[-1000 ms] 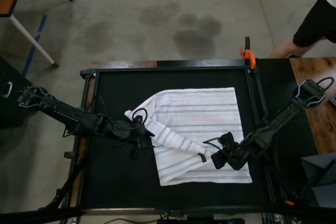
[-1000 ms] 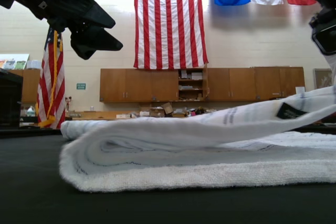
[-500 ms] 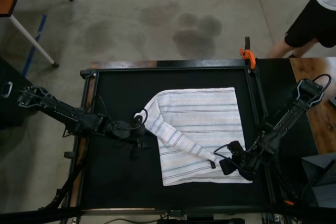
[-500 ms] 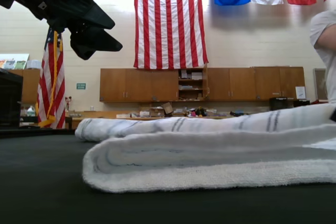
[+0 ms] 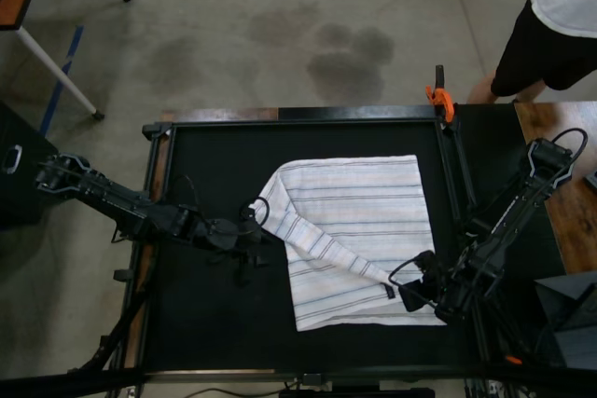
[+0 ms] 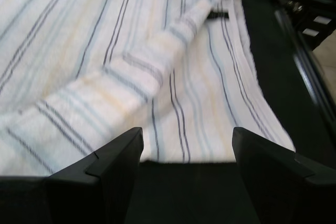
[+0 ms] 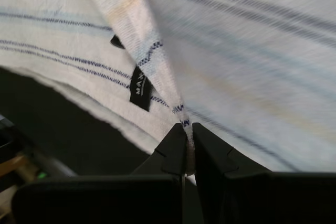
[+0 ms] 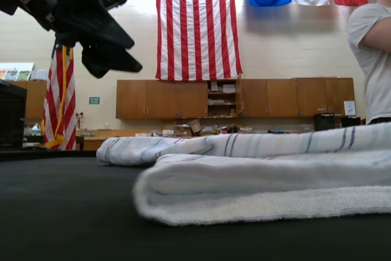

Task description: Fold the towel

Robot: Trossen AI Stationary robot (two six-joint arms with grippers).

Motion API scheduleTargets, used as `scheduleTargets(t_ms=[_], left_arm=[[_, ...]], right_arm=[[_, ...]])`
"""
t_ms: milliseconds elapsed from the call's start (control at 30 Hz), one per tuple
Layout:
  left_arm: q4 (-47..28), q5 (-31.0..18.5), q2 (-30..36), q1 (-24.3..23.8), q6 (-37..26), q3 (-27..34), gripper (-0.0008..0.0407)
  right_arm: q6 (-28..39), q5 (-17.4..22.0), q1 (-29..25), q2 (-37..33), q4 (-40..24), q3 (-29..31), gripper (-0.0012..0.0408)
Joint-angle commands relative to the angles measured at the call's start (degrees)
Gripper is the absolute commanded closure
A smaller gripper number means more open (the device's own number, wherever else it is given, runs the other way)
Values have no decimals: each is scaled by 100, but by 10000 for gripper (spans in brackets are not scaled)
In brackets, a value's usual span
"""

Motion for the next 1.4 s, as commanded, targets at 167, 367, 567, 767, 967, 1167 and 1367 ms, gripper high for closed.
scheduleTargets(t_ms=[167, 367, 567, 767, 967, 1167, 1367], left_arm=[[125, 2, 109, -9, -48, 44, 163], [264, 9, 107, -9, -48, 39, 163], [267, 11, 107, -9, -48, 39, 163], [267, 24, 107, -9, -48, 39, 163], [264, 24, 107, -9, -48, 39, 163], [264, 24, 107, -9, -48, 39, 163], [264, 24, 107, -9, -48, 39, 163]], right_arm=[[-15, -286, 11, 0, -1165, 348, 396], [-4, -1088, 11, 0, -1272, 378, 396], [70, -1464, 92, 0, -1281, 378, 396], [63, -1764, 129, 0, -1128, 404, 396], [11, -2114, 129, 0, -892, 431, 396], [-63, -2559, 129, 0, -883, 411, 396], [-11, -2680, 127, 0, -1069, 409, 394]])
